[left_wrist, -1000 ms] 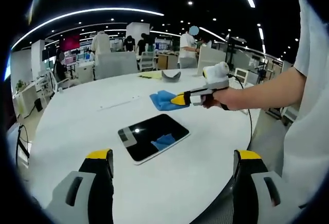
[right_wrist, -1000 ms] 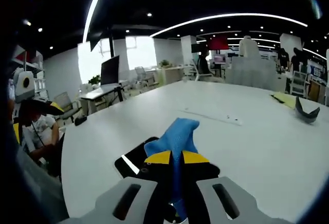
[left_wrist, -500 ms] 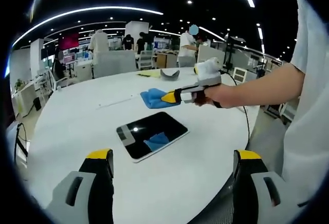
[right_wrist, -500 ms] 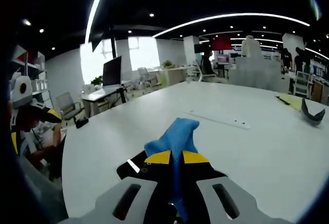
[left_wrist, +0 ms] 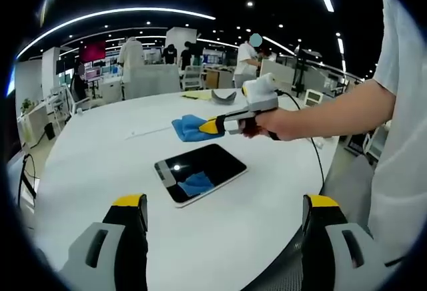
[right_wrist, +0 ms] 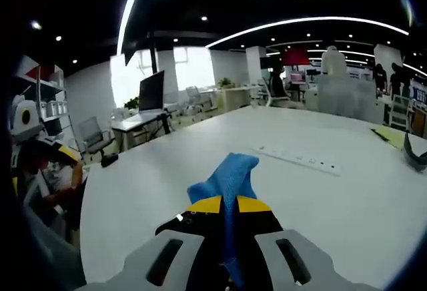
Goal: Wipe the mirror surface with the cleaning cloth until all visible marks leave the cleaned area.
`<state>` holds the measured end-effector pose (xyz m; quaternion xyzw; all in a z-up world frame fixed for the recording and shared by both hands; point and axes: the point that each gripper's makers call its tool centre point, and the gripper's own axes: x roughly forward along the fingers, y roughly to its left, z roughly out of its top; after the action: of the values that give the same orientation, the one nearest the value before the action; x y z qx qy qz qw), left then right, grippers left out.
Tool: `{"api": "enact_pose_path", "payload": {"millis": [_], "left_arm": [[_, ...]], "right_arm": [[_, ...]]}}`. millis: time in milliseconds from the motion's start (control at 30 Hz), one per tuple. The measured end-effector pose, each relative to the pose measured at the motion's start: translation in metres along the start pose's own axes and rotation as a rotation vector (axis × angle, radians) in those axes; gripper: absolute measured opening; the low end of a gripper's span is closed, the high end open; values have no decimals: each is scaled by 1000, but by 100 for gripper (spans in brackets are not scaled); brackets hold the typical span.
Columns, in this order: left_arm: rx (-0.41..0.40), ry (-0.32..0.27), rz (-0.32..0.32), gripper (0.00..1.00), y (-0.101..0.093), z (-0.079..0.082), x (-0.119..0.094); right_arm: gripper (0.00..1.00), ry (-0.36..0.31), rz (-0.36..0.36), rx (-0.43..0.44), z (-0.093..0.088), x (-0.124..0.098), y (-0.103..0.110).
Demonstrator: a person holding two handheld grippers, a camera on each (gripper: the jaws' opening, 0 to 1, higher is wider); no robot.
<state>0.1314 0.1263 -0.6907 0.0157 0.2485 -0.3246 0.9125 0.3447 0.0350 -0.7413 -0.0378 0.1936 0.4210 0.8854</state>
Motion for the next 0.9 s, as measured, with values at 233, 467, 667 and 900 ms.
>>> {"api": "enact_pose_path", "payload": {"millis": [233,467,667,900], "left_arm": [[-15,6,-5,97,0,-7,2],[-27,-1,-2,97,3,-7,2],[-19,2,-7,98,3,-7,1],[-23,8,2,98,6,-15,3]], "right_arm": [[1,9,24,2,0,16,7],[1,18,42,-17,1,30,14],[1,17,49,-9,2,42,15],[1,17,65,-20,7,55,14]]}}
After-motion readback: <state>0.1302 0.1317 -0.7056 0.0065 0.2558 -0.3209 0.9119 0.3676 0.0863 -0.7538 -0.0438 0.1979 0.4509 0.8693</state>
